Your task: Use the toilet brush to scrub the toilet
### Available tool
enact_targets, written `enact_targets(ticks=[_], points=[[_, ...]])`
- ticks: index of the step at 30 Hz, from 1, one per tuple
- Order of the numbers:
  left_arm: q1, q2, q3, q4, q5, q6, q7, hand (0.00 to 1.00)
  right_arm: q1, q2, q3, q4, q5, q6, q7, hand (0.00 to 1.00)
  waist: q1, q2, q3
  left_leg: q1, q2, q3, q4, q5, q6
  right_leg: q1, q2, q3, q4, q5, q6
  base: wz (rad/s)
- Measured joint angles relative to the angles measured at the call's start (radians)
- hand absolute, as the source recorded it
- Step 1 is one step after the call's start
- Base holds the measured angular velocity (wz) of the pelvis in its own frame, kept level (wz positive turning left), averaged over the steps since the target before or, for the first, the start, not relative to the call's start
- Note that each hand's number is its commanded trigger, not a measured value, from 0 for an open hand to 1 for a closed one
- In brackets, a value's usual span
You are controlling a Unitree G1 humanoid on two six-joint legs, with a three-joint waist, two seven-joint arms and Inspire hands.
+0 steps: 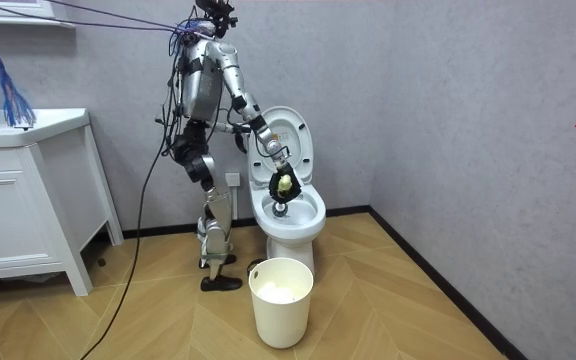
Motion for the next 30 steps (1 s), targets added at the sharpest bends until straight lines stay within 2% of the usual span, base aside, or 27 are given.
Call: enact_targets(ticks=[3,4,7,10,15,19,21,25,30], points=[[-0.034,0.000,-0.023,0.002,-0.009,0.001,0.009,0.00,-0.043,-0.001,0.036,-0.003,-0.023,0.003,-0.023,1.00,0.027,-0.005,0.0067,-0.032,0.000,-0.001,0.018,0.000,-0.003,-0.037,-0.005,0.000,0.033,-0.009,-0.008,0.03],[-0.046,-0.002,-0.033,0.004,-0.023,0.001,0.013,0.00,-0.059,-0.001,0.057,-0.005,-0.038,0.010,-0.032,1.00,0.035,-0.003,0.0138,-0.037,-0.002,-0.002,0.023,0.001,-0.004,-0.045,-0.009,-0.003,0.042,-0.013,-0.010,0.00],[-0.078,-0.003,-0.061,0.002,-0.035,0.001,0.034,0.00,-0.087,0.000,0.086,-0.010,-0.072,0.023,-0.050,1.00,0.051,-0.004,0.0212,-0.072,-0.012,-0.006,0.035,0.001,-0.005,-0.087,-0.025,-0.011,0.075,-0.030,-0.012,0.10],[-0.080,-0.004,-0.069,0.001,-0.036,0.001,0.055,0.00,-0.093,0.015,0.119,-0.054,-0.132,0.046,-0.062,1.00,0.060,-0.003,0.0219,-0.087,-0.013,-0.008,0.035,0.002,-0.006,-0.101,-0.026,-0.011,0.085,-0.031,-0.012,0.02],[-0.083,-0.015,-0.074,-0.011,-0.038,0.001,0.062,0.00,-0.104,0.014,0.170,-0.077,-0.176,0.096,-0.056,1.00,0.080,-0.007,0.0218,-0.100,-0.014,-0.009,0.030,0.003,-0.007,-0.116,-0.028,-0.014,0.086,-0.037,-0.013,0.00],[-0.081,-0.014,-0.091,-0.021,-0.098,0.001,0.077,0.00,-0.132,0.024,0.210,-0.102,-0.196,0.135,-0.040,1.00,0.082,-0.011,0.0240,-0.100,-0.016,-0.009,0.034,0.006,-0.010,-0.119,-0.031,-0.016,0.093,-0.040,-0.015,0.00],[-0.083,-0.013,-0.094,-0.027,-0.115,0.002,0.078,0.00,-0.145,0.026,0.214,-0.113,-0.215,0.141,-0.035,1.00,0.082,-0.017,0.0271,-0.100,-0.016,-0.009,0.035,0.007,-0.011,-0.119,-0.032,-0.018,0.094,-0.043,-0.017,0.00],[-0.095,0.018,-0.110,-0.038,-0.124,0.002,0.086,0.00,-0.188,0.026,0.272,-0.118,-0.225,0.143,-0.031,1.00,0.084,-0.039,0.0384,-0.101,-0.014,-0.013,0.036,0.009,-0.015,-0.119,-0.029,-0.019,0.089,-0.045,-0.021,0.00],[-0.107,0.021,-0.126,-0.035,-0.123,0.003,0.087,0.00,-0.199,0.025,0.310,-0.156,-0.255,0.171,-0.017,1.00,0.094,-0.043,0.0390,-0.105,-0.014,-0.010,0.045,0.009,-0.015,-0.117,-0.030,-0.026,0.089,-0.045,-0.021,0.01]])
